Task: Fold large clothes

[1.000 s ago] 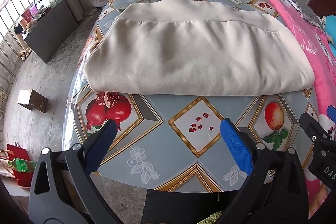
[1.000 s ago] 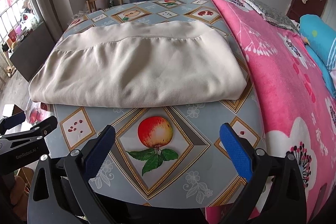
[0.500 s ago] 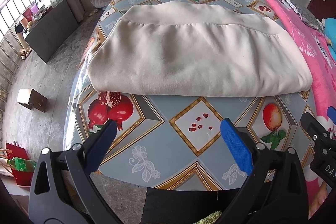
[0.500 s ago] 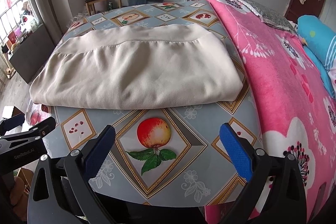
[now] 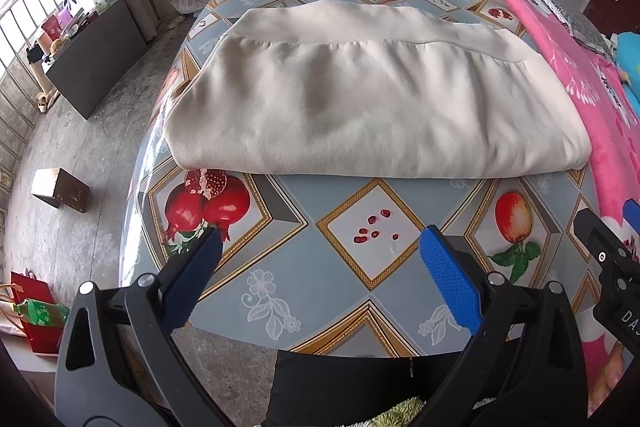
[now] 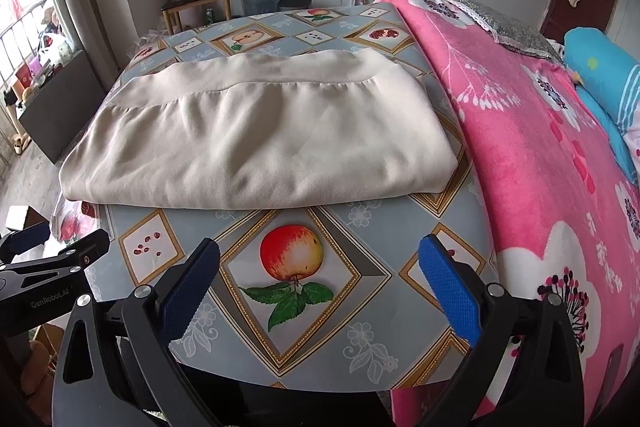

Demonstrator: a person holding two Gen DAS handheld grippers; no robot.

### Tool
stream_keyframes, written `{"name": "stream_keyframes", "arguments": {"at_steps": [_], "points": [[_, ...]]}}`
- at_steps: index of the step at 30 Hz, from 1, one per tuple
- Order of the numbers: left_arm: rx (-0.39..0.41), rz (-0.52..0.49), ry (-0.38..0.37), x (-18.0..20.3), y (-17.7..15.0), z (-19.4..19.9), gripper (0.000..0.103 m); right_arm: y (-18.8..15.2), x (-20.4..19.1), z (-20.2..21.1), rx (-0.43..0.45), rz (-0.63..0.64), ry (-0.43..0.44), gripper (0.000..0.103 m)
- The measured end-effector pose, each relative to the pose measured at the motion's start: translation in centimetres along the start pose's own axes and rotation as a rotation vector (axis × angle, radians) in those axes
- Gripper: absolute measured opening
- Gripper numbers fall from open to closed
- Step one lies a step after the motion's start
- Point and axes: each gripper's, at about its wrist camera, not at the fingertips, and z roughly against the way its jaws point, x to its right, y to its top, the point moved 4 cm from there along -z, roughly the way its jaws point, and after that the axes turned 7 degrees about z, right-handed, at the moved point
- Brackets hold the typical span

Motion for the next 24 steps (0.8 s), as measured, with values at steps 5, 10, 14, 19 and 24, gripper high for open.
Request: {"name": "stream_keyframes", "arguments": {"at_steps": [5,10,14,19,24], "points": [[-0.009,0.009,-0.019,0.2,-0.4,0.3,0.096,-0.3,0.2,1.0,0.016,-0.005,0.006,0.097],[-0.029,-0.006,-0.036,0.9,-0.8,0.1,0.096,-0.7,0.5,0.9,0.004,-0.022,0.005,0.097],[-0.035,-0.017,-0.037,1.3,-0.9,0.0,0.096,-1.0,0.5,0.3,-0.016,-0.032,0.015,0.097],[-0.03,-0.012,-0.032,1.2,-0.8,0.0,0.096,-0.8,0.6,0.2,-0.014,-0.03,0.011,0.097],[-0.018,-0.004,-0.018,1.0,-0.5,0.2,0.096,-0.7,0.7,0.0,-0.015,-0.029,0.012,0.097]]}}
